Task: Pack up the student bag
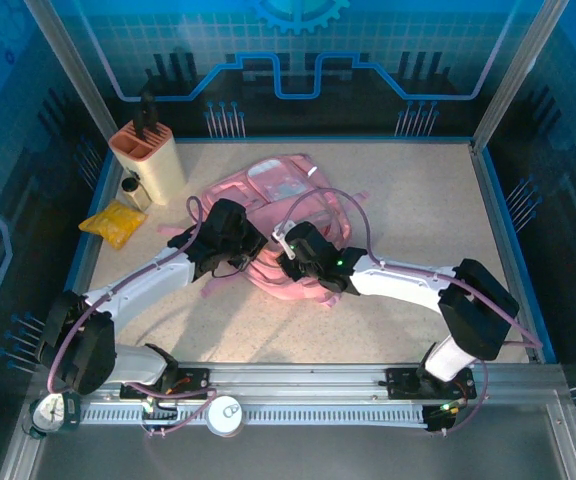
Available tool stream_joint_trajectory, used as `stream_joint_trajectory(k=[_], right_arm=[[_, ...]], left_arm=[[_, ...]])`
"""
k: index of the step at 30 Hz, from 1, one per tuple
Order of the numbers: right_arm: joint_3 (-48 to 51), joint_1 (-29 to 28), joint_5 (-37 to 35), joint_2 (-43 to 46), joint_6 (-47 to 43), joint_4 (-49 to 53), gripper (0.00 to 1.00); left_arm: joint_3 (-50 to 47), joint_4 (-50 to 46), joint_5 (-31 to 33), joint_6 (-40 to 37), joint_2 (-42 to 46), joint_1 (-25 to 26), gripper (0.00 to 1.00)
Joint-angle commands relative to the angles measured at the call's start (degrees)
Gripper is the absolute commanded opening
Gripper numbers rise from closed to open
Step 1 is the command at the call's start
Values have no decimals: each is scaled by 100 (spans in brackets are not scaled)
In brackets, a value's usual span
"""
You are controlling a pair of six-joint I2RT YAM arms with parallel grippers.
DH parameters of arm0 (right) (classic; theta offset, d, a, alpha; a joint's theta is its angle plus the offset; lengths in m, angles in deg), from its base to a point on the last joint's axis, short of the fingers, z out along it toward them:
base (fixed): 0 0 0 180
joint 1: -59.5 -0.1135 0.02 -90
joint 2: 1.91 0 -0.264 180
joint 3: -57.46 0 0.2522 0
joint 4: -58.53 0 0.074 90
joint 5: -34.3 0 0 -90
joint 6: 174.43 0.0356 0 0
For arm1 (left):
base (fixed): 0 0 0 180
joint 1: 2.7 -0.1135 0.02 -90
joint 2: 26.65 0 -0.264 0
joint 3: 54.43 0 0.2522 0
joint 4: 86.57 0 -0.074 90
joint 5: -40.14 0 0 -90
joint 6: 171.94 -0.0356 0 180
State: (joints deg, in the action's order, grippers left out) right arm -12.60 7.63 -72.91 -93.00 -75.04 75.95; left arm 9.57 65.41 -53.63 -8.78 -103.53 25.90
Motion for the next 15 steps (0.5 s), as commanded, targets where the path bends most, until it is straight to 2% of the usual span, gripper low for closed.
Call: stream_joint_trajectory(k=[1,5,7,15], right_arm=[[-18,-95,-355,216,193,122,18],[233,16,-200,427,457,135,4],[330,161,-25,477,584,123,0],[558,659,142,670,817,169,0]], left_arm=[[336,298,11,-51,144,-7,0],[338,196,106,-101,195,-12,0],[362,140,144,-144,208,-13,0],[303,-61,265,-262,308,-126,0]])
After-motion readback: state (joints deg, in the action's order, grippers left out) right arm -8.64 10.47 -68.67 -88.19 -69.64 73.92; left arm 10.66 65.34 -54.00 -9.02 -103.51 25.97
